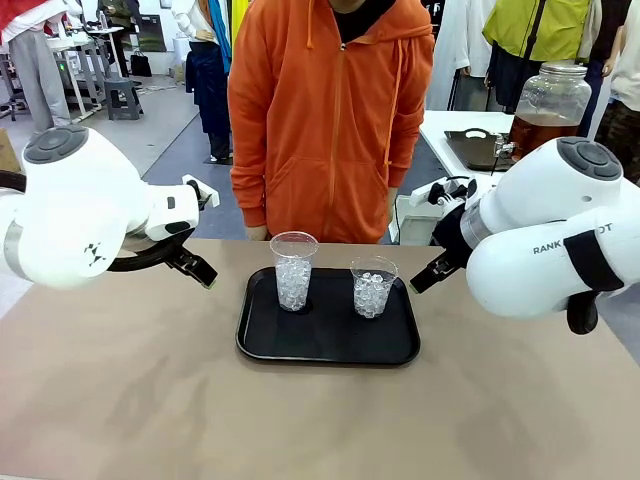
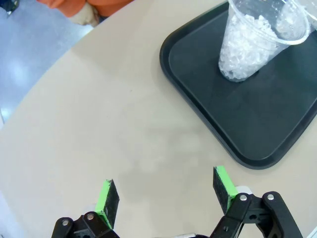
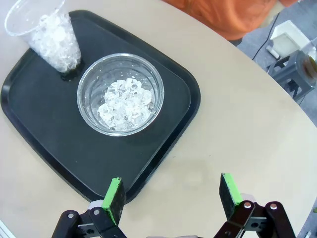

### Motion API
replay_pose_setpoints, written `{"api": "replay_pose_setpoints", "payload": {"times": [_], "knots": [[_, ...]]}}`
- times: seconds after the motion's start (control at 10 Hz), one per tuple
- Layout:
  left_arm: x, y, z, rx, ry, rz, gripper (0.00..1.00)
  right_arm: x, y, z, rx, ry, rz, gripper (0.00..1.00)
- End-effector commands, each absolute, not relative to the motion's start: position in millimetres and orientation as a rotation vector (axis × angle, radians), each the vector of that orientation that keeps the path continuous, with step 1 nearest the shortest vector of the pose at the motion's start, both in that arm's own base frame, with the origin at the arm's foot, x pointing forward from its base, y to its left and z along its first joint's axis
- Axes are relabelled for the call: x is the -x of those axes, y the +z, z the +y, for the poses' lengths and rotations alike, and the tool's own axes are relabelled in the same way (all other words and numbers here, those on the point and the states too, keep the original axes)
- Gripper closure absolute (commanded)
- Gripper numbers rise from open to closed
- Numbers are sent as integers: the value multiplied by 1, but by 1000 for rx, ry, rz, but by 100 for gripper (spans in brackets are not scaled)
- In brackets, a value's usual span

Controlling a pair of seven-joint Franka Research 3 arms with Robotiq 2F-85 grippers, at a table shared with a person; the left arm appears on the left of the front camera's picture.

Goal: Pour the drink into the iced cup.
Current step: Pick up the iced cup indicated by the human and present it to them.

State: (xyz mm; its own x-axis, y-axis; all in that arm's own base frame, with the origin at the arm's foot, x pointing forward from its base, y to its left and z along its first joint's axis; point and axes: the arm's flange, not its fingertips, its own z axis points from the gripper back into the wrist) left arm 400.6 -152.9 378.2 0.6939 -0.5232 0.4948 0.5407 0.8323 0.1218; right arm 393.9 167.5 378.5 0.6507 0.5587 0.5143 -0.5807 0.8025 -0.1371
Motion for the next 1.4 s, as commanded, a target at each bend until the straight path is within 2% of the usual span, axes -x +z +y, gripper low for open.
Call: {"api": "replay_pose_setpoints", "payload": {"times": [0.0, 0.3, 0.6, 1.0, 1.2, 1.3], "knots": [[-404, 401, -153, 50, -619, -558, 0, -406, 405, 154, -138, 581, -571, 0], [-414, 450, -148, 95, -548, -559, 0, -417, 445, 123, -304, 458, -558, 0], [-423, 475, -133, 363, -356, -516, 0, -429, 460, 94, -559, 310, -512, 0], [-444, 466, -106, 660, -274, -381, 0, -445, 440, 64, -857, 189, -439, 0], [-452, 454, -102, 733, -269, -317, 0, -450, 433, 60, -921, 187, -420, 0], [-452, 451, -103, 723, -307, -317, 0, -449, 433, 63, -899, 227, -434, 0]]}}
